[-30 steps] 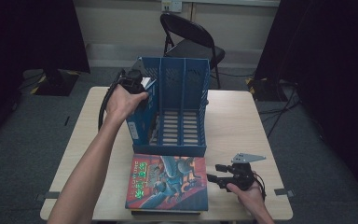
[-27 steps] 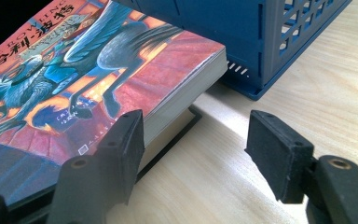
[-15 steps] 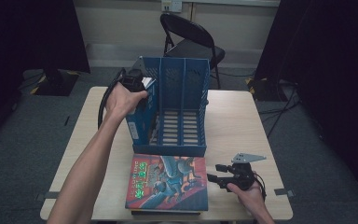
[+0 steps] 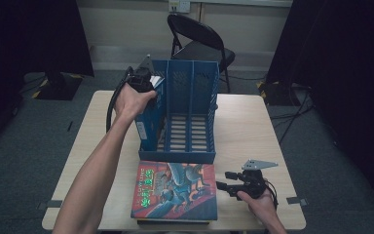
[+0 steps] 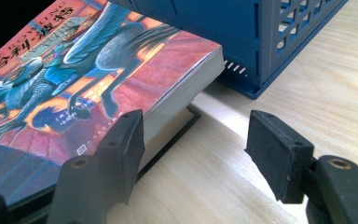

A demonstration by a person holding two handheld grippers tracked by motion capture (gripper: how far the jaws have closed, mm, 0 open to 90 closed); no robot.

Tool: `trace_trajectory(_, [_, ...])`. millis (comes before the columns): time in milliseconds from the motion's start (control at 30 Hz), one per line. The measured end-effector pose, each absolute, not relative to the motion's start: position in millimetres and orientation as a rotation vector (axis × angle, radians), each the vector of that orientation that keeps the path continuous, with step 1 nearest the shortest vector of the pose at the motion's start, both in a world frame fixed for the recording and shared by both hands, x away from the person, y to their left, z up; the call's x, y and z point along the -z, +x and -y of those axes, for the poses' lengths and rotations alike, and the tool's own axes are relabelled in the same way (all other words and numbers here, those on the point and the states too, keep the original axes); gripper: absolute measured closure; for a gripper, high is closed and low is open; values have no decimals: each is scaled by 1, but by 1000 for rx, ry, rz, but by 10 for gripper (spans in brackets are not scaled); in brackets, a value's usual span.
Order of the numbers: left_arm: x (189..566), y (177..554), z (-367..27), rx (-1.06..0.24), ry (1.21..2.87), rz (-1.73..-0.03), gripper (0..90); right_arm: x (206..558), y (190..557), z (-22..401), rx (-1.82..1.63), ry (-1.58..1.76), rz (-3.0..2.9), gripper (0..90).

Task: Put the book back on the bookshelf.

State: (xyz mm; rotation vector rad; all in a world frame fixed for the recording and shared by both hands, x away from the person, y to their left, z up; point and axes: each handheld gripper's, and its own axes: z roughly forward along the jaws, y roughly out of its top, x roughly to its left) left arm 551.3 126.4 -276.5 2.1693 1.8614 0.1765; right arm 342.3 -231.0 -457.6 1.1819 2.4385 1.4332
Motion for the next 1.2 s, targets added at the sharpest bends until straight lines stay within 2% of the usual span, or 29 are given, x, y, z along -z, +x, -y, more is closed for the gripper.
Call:
trace_trajectory(300, [275,568,-123,-205,2128,-1870,613,460,342,234,-1432,1183,-2447,366])
trace_trajectory(600, [277,568,-121,-225,2123,-1860,604,460,340,233,-1428,1173,-2459,367])
trace_trajectory(767, [278,563,-126,-255,2102,-1853,588,459,338,233,-1425,1165,-2463,366])
trace_trajectory(1200, [281,539,-141,-251,2091,-1710,495,460,339,230,-1416,1166,-2468,365])
